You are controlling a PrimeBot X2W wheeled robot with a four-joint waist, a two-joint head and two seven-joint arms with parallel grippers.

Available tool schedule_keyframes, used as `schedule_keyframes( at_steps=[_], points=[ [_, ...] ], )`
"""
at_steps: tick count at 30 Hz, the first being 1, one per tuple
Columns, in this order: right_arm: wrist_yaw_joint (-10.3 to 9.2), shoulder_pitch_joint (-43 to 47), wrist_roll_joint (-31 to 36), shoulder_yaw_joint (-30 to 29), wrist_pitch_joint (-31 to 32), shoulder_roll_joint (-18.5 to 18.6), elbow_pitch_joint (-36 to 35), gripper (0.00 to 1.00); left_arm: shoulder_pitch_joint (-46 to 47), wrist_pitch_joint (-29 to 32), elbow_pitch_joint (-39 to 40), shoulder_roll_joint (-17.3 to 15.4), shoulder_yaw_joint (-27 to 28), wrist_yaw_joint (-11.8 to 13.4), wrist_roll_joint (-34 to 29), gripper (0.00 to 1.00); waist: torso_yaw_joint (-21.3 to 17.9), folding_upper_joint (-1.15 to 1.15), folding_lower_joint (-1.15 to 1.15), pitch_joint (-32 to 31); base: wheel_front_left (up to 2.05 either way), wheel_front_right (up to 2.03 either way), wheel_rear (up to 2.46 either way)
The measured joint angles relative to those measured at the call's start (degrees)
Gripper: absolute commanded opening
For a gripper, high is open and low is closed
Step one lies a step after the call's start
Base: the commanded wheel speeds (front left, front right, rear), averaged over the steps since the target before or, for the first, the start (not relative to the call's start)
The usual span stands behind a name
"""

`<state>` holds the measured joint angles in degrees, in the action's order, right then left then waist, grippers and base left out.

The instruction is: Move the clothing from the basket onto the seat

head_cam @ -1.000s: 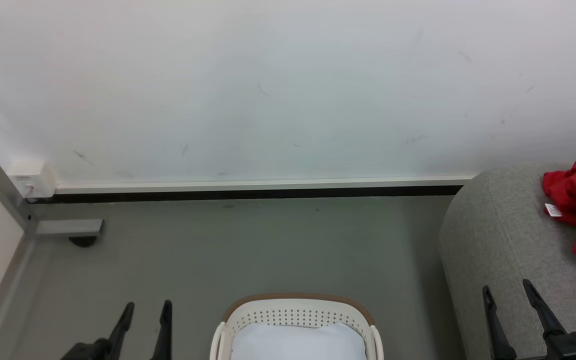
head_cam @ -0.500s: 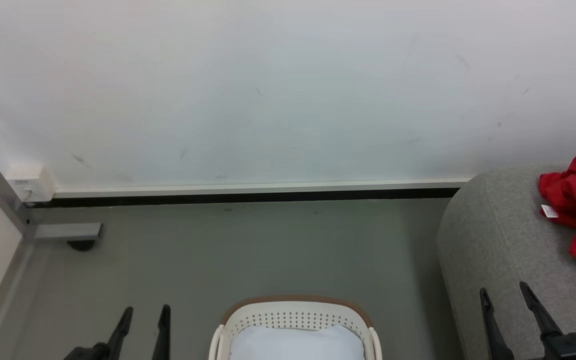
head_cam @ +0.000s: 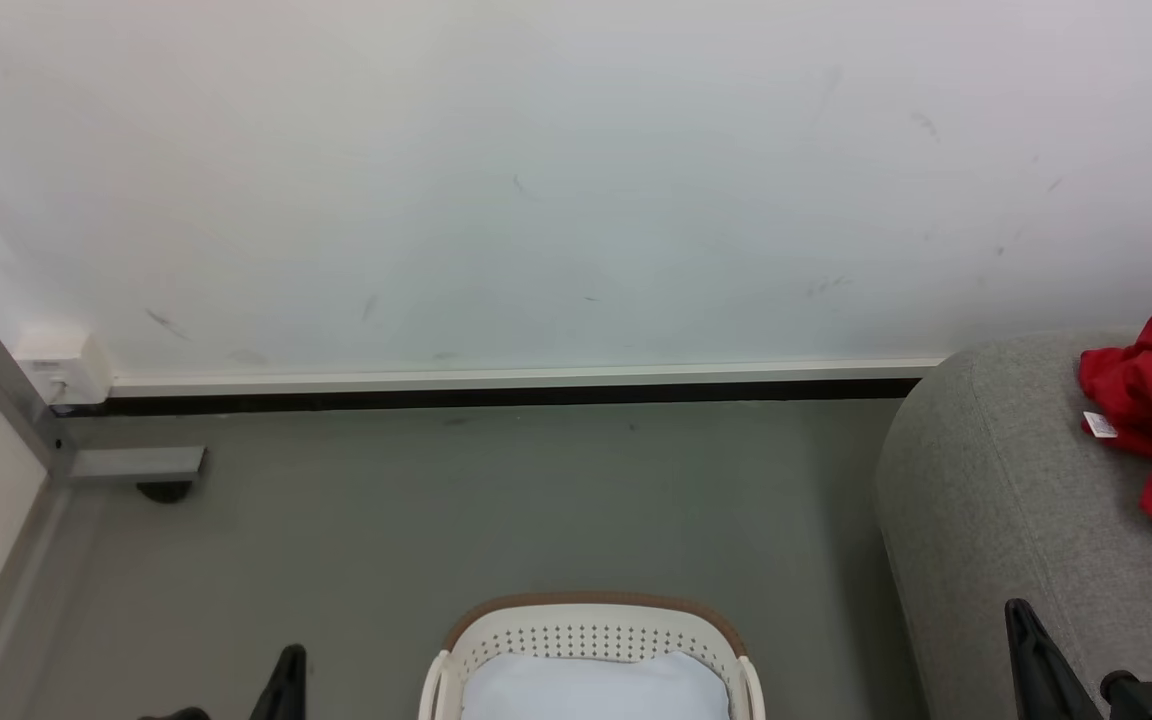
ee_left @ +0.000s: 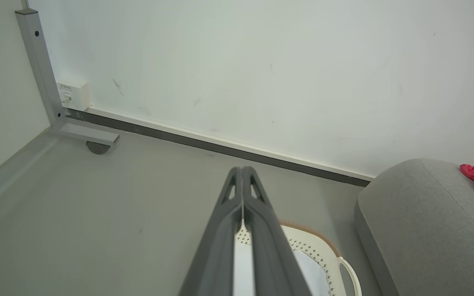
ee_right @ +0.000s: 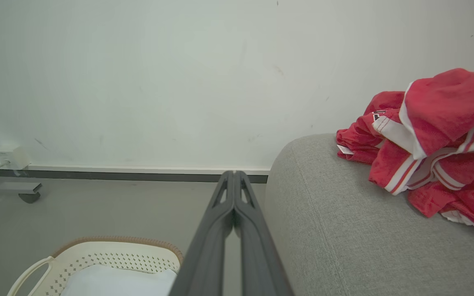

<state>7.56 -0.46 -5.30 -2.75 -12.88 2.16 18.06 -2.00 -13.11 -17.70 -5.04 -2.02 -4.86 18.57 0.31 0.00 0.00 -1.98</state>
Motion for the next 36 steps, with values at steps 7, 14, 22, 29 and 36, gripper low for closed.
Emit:
schedule_keyframes(
  at_steps=[7,14,22,29,36],
  points=[
    [0.0,-0.08,-8.81,-0.09,1.6,0.0,-0.47,0.0,0.48,1.74,0.32,0.25,0.68,-0.2,7.23,0.0,-0.01,0.0,0.0,0.13,0.0,0.0,0.0],
    [0.0,-0.32,-16.49,-0.24,3.1,0.01,-1.08,0.0,0.97,3.47,0.81,0.41,1.38,-0.42,13.72,0.0,-0.03,0.0,0.0,0.26,0.0,0.0,0.0],
    [0.0,-0.65,-24.47,-0.63,4.85,0.03,-1.38,0.0,1.76,5.22,1.15,0.55,2.09,-0.68,20.59,0.0,-0.06,0.0,0.0,0.41,0.0,0.0,0.0],
    [0.0,-1.09,-31.08,-0.97,6.48,0.05,-1.65,0.0,2.27,6.7,1.4,0.75,2.83,-0.77,26.25,0.0,-0.07,0.0,0.0,0.53,0.0,0.0,0.0],
    [0.0,-1.74,-37.35,-1.24,7.81,0.08,-1.89,0.0,3.0,8.09,1.57,0.86,3.41,-1.0,31.28,0.0,-0.09,0.0,0.0,0.65,0.0,0.0,0.0]
  ],
)
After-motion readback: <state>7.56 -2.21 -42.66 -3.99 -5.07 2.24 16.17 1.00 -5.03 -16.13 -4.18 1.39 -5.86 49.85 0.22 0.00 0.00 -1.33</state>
